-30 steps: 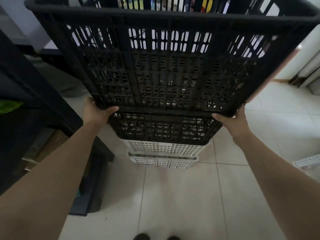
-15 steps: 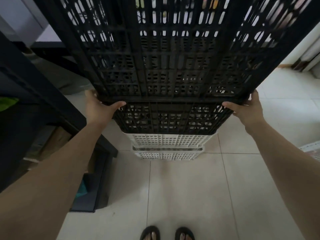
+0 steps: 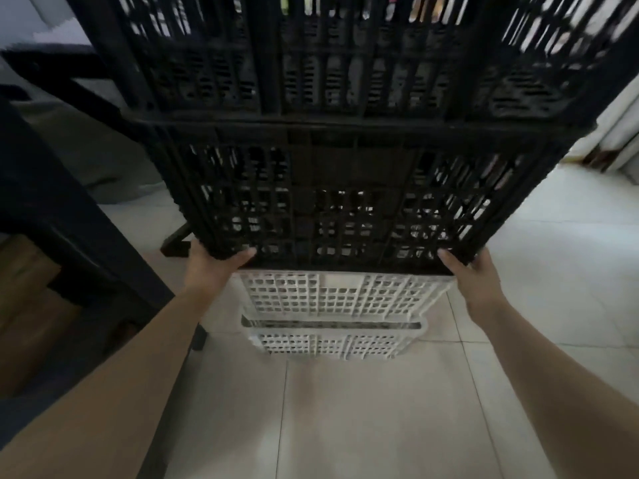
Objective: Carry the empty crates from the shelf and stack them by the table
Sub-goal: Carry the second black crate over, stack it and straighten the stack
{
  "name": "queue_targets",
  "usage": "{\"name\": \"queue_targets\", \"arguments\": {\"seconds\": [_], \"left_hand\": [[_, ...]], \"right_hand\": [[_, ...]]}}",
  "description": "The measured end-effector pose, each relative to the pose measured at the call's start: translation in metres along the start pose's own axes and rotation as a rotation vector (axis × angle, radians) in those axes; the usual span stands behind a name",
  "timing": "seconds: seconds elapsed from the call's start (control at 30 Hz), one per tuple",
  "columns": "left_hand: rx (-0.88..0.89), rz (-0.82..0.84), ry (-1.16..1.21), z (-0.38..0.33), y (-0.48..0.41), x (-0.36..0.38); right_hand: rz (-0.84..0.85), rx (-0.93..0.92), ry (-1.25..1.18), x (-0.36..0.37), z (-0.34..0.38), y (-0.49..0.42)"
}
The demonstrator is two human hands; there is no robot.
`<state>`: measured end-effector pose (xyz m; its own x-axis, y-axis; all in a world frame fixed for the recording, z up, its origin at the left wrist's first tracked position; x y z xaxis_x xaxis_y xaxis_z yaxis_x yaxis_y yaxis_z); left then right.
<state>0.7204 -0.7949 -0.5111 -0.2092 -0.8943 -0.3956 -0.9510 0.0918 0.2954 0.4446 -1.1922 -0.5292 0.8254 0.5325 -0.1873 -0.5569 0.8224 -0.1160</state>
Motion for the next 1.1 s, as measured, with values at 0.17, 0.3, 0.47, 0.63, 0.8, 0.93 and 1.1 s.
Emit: {"name": "queue_targets", "arguments": {"seconds": [0.17,0.3,0.47,0.63,0.8,0.93,1.1], "left_hand": [[0.116,-0.089,0.178,0.016,-0.024,0.006],[0.17,-0.146,0.156,0.014,-0.029,0.003],[0.21,-0.18,0.166,0.005,-0.02,0.0],[0.165,-0.133,0.119,0.007,-0.018,0.002],[0.174,-0.117,0.15,0.012,-0.016,0.006],[0.198,-0.136,0.141,0.01,-0.015,0.004],[0.225,-0.132,0.191,0.011,-0.01,0.009]], "right_hand": [[-0.128,-0.19,-0.08,-0.001,-0.015,-0.013],[-0.178,-0.264,-0.134,0.004,-0.019,-0.016],[-0.218,-0.292,-0.106,0.001,-0.012,-0.018],[-0.188,-0.292,-0.095,-0.001,-0.008,-0.019],[-0.168,-0.328,-0.07,-0.001,-0.007,-0.021],[-0.137,-0.325,-0.118,0.002,-0.006,-0.022],[0.061,-0.291,0.029,0.008,-0.012,-0.02]]}}
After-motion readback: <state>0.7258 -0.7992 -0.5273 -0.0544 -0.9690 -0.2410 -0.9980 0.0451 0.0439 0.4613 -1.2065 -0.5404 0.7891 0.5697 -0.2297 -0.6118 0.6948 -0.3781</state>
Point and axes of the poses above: each hand's wrist, its own y-axis away from the middle knuckle, its own x-axis out of the palm, z = x × y, the point moved 9 cm from there along -y, towards the middle knuckle, and after that the axes turned 14 degrees about -x, right-handed, at the moved point
